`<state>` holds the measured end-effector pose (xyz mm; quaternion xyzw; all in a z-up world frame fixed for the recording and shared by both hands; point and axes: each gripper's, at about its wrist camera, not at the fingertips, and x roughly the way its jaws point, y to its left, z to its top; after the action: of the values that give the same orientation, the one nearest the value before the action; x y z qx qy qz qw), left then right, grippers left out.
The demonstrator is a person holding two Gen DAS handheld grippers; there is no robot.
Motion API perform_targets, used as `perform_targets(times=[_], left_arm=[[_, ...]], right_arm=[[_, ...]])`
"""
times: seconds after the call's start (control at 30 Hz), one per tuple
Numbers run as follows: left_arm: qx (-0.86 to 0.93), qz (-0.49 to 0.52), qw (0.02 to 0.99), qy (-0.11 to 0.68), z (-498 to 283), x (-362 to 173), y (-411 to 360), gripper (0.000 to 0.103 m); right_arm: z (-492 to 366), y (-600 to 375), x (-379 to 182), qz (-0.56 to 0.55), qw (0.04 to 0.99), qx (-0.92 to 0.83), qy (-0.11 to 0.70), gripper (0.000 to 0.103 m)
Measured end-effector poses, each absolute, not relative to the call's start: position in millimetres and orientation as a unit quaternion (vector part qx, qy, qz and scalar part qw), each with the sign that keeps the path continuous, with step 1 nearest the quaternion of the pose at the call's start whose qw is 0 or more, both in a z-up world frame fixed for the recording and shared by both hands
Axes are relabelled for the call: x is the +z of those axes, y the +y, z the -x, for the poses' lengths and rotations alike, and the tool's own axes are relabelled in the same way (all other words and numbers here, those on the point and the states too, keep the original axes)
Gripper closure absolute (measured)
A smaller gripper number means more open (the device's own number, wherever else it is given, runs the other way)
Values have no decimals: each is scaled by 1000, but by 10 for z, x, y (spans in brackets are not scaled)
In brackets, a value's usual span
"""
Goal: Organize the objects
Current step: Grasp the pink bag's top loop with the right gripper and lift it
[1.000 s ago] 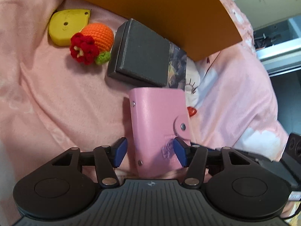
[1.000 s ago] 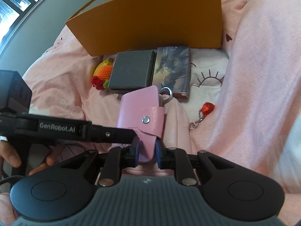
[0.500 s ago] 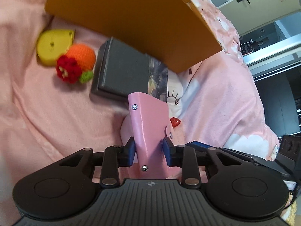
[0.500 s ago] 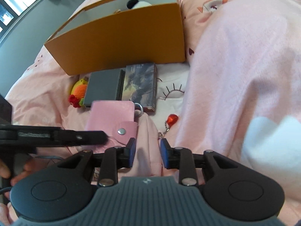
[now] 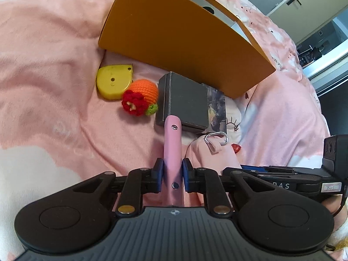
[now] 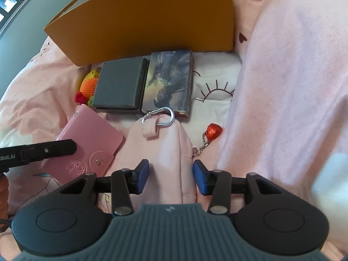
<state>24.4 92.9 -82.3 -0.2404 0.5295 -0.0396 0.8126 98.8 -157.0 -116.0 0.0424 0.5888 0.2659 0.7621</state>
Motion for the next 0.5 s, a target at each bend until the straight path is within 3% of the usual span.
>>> perform_targets(times=[0.23, 0.4, 0.5], left_arm=[[-41, 227, 811, 538, -272, -844, 870, 83], [-43, 222, 811, 539, -268, -858, 859, 83], [-43, 223, 810, 540, -267, -875, 869, 83]], right_arm=[[-814, -1346, -799, 26, 791, 286, 541, 56], [-637, -907, -831, 118, 782, 306, 530, 55], [-598, -728, -968, 163, 772, 301, 536, 47]])
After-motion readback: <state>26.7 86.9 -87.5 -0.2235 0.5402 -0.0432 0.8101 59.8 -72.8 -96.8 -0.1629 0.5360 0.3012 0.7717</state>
